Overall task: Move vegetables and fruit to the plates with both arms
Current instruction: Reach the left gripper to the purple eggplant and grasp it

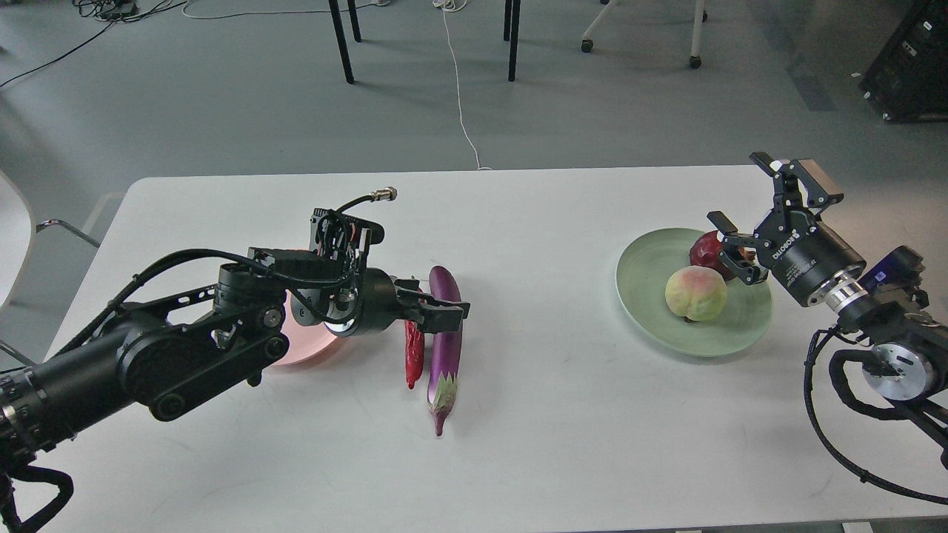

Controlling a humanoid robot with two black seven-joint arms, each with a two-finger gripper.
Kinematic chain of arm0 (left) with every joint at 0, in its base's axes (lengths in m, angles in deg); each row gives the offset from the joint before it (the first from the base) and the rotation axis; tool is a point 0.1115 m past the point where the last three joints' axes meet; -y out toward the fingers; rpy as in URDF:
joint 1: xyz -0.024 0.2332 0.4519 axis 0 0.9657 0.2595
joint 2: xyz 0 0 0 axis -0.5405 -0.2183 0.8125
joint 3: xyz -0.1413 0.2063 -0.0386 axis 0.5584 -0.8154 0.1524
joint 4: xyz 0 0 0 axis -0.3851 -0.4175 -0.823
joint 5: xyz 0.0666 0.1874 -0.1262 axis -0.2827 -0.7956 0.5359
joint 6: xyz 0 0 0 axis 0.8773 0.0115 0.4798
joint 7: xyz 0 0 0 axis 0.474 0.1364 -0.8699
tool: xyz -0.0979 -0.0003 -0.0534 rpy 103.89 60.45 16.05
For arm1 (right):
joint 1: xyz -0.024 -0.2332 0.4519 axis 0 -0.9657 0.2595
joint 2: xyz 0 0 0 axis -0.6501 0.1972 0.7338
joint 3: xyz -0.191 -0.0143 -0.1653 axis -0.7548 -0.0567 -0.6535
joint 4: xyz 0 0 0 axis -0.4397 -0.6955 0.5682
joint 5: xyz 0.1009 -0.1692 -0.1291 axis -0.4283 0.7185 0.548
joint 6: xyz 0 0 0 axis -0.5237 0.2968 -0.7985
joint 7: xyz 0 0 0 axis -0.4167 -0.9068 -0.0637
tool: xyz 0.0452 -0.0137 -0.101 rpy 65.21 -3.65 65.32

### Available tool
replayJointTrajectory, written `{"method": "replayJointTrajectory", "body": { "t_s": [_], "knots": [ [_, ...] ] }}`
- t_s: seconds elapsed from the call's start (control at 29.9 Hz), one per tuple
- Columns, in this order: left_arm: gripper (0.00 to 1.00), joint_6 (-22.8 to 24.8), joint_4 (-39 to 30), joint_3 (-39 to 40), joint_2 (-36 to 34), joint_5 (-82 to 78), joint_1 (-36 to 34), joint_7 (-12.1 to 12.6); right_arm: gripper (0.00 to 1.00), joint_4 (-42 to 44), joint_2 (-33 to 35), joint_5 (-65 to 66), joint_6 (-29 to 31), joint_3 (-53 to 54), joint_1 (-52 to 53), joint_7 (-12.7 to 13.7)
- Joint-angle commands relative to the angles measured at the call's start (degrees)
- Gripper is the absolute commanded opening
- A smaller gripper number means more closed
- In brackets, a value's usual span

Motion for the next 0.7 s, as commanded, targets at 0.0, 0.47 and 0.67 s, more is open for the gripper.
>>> {"method": "replayJointTrajectory", "body": {
  "t_s": [0.0,0.47,0.67],
  "knots": [
    [0.98,0.00,0.01,0.01,1.95,-0.05,-0.07,2.74,0.98,0.00,0.00,0.01,0.00,0.09,0.00,0.00],
    [0.98,0.00,0.09,-1.92,4.59,-0.05,0.55,9.25,0.98,0.00,0.44,0.01,0.00,0.88,0.00,0.00],
    [0.98,0.00,0.18,-2.01,4.50,0.03,1.16,9.25,0.98,0.00,0.44,0.01,0.00,0.88,0.00,0.00]
  ]
}}
